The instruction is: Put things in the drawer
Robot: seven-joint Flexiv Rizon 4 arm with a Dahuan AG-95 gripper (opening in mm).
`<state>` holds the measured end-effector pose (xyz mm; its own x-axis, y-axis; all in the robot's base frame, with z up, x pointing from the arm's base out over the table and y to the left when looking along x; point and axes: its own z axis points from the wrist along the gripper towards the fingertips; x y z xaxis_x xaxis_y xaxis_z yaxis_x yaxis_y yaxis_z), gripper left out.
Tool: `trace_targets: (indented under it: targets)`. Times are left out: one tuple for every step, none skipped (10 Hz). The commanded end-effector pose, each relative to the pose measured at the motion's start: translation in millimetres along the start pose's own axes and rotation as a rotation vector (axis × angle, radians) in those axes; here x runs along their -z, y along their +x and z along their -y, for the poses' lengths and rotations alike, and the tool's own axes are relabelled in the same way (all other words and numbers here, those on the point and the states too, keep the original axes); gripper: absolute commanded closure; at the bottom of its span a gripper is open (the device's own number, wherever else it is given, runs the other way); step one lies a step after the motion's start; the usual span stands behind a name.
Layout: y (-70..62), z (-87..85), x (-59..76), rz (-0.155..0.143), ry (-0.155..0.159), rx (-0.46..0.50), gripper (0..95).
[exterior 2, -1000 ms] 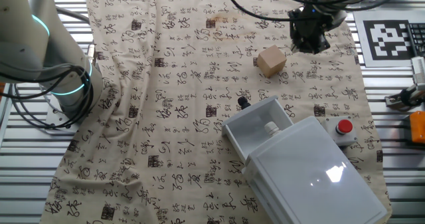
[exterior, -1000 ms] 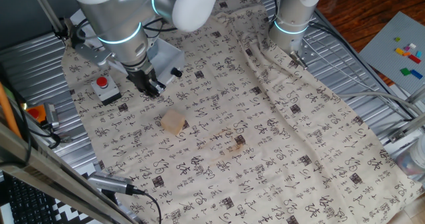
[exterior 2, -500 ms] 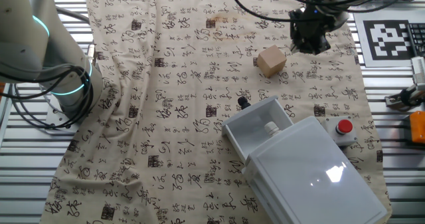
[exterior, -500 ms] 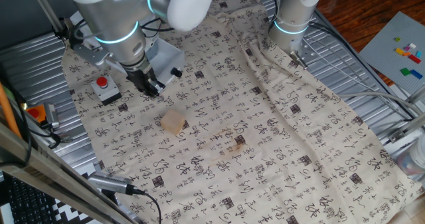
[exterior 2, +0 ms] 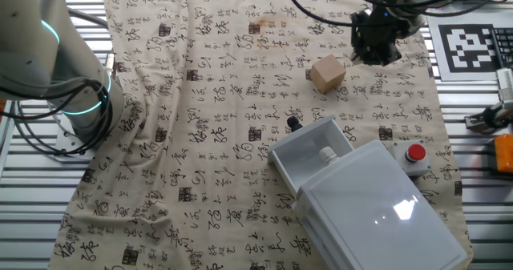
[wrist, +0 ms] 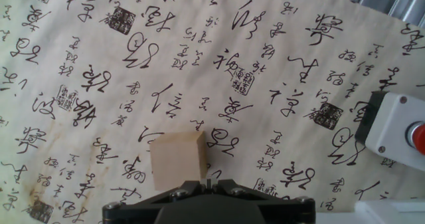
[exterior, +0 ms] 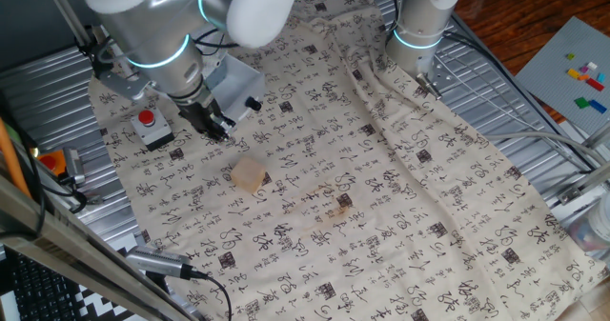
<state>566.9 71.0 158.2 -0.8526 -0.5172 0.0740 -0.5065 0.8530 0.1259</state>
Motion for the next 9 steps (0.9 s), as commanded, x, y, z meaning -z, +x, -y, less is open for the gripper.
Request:
trace_targets:
  targets:
    - [-10.3,-9.1,-13.4,0.001,0.003,0.022,38.0]
    - [-10.9,-14.3,-22.2,0.004,0.003,0.031,38.0]
    - [-10.0,-21.3,-35.6,0.012,0.007,0.042,38.0]
    - [-8.0,-27.3,-48.9,0.023,0.015,0.052,19.0]
    - [-5.3,-32.9,-61.1,0.027,0.017,0.055,19.0]
    - [-2.8,-36.9,-70.0,0.03,0.022,0.06,19.0]
    - [0.5,-40.8,-80.9,0.043,0.032,0.068,19.0]
    - [1.5,-41.6,-85.0,0.05,0.038,0.072,19.0]
    - [1.9,-40.3,-91.3,0.056,0.047,0.079,19.0]
